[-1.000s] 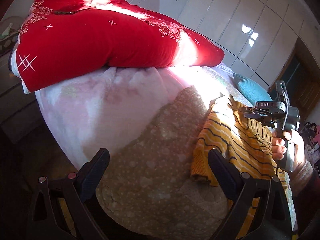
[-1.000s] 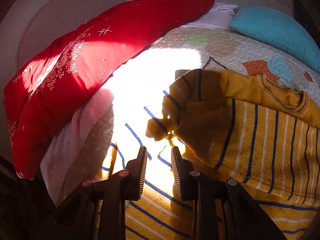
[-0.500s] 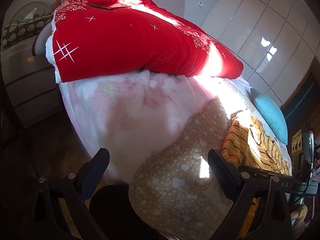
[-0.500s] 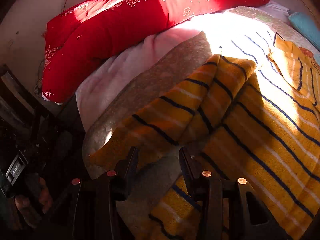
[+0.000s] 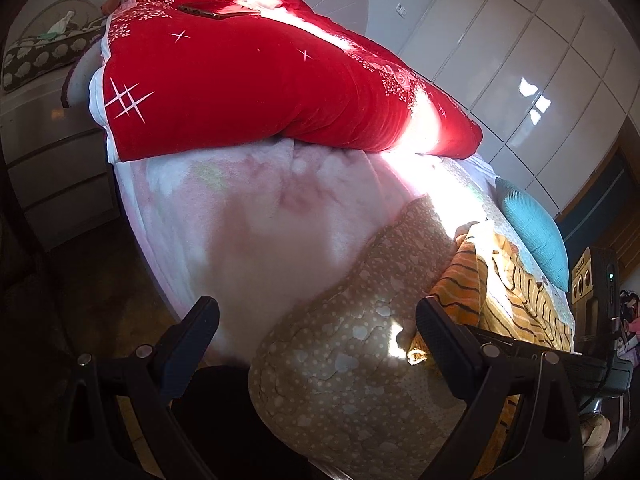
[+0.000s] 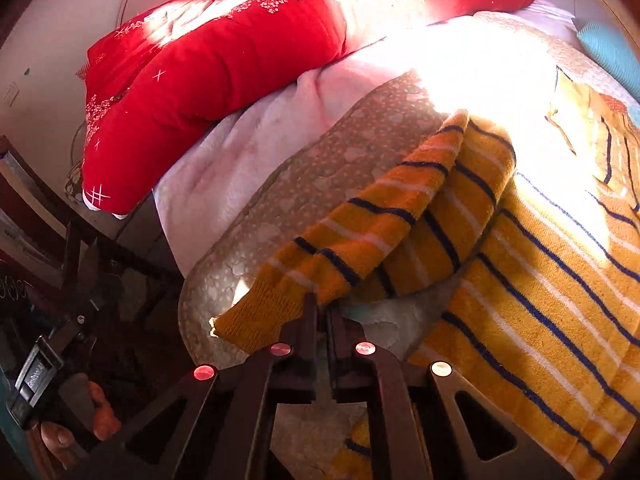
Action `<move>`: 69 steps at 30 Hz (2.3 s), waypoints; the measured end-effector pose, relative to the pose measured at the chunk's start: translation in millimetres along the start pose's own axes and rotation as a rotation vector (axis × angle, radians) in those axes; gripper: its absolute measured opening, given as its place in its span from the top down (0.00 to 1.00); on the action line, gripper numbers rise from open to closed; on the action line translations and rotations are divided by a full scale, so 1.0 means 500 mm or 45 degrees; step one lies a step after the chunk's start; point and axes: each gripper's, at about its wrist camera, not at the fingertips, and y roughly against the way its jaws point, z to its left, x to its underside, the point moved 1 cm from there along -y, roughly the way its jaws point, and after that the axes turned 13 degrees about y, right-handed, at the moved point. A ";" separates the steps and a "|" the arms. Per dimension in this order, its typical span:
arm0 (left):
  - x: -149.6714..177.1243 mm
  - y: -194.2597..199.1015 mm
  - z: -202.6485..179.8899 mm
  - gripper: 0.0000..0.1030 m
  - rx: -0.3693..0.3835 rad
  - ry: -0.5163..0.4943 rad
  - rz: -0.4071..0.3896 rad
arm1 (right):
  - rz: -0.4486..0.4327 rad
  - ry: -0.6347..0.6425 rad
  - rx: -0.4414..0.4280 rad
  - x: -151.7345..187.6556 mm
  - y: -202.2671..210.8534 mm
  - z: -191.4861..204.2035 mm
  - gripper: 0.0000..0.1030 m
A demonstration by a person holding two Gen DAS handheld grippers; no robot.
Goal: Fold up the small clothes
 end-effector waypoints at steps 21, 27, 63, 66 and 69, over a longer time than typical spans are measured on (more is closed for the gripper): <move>0.065 -0.071 -0.190 0.05 0.091 -0.232 0.115 | -0.015 -0.581 0.832 0.160 0.413 -0.649 0.95; 0.099 -0.086 -0.252 0.05 0.099 -0.344 0.151 | 0.049 -0.720 0.994 0.271 0.398 -0.722 0.94; 0.211 -0.157 -0.310 0.05 0.220 -0.583 0.460 | -0.309 -0.909 0.512 0.446 0.471 -0.612 0.53; 0.221 -0.167 -0.301 0.05 0.246 -0.543 0.545 | -0.317 -0.926 0.393 0.515 0.461 -0.533 0.52; 0.223 -0.166 -0.302 0.05 0.301 -0.514 0.590 | -0.327 -0.959 0.274 0.580 0.432 -0.473 0.52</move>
